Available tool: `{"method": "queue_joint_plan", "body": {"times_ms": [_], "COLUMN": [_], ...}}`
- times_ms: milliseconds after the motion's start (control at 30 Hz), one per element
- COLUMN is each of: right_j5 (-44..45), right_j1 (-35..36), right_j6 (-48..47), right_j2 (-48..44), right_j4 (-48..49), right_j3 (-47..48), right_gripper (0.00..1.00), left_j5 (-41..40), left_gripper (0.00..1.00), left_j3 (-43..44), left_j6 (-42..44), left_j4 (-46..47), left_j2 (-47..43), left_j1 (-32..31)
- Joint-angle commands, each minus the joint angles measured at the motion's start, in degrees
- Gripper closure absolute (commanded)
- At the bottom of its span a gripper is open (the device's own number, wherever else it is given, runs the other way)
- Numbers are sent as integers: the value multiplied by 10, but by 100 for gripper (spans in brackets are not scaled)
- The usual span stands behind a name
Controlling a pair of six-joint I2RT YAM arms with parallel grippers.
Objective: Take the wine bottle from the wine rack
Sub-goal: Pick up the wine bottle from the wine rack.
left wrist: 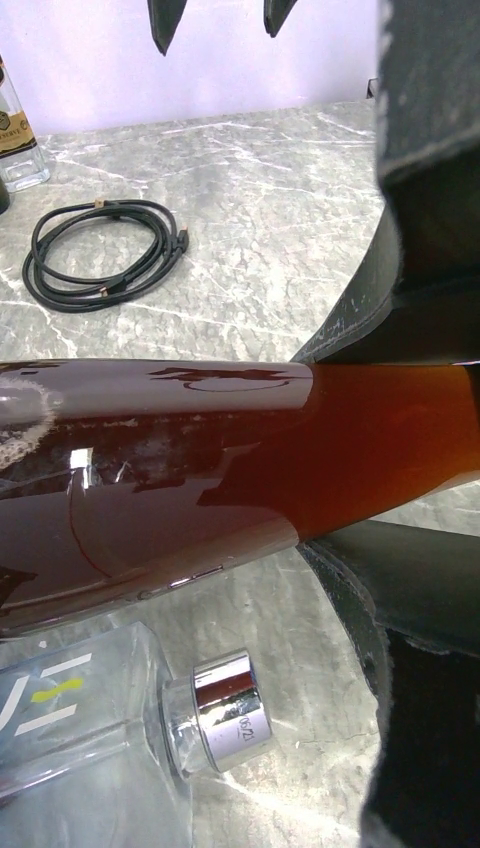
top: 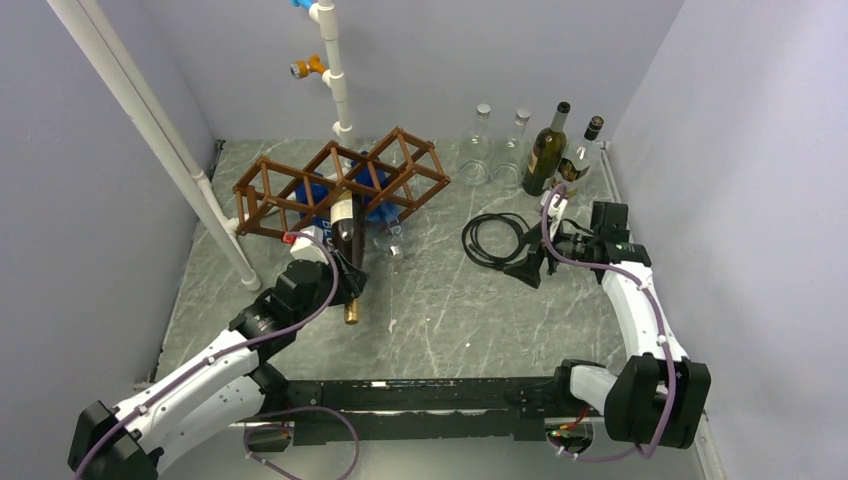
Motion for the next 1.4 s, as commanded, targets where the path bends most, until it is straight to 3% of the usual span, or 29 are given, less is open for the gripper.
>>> {"method": "queue_joint_plan", "body": {"times_ms": [0,233,533,1067,1200,1367], "right_j5": [-16,-17,-10,117,201,239], "right_j1": [41,145,218,354,404,441], "right_j6": [17,65,140,583,691,761], "right_j2": [10,60,132,273,326,394], "right_j4": [27,31,62,301,313,303], "right_j3": [12,66,141,248,295,360], "right_gripper": [0,1,1,1,0,0], "left_j5": [-39,-38,-30,-21,-23,-23], "left_gripper": [100,100,100,100,100,100], "left_j3": [29,27,25,8,0,-1], "left_j6": [-1,-13,-4,27,26,28], "left_j4": [154,149,147,171,172,166], "left_j2": [-51,-73,-100,-113,-117,-123], "left_j1": [-4,-6,-9,-19,-19,-20]}}
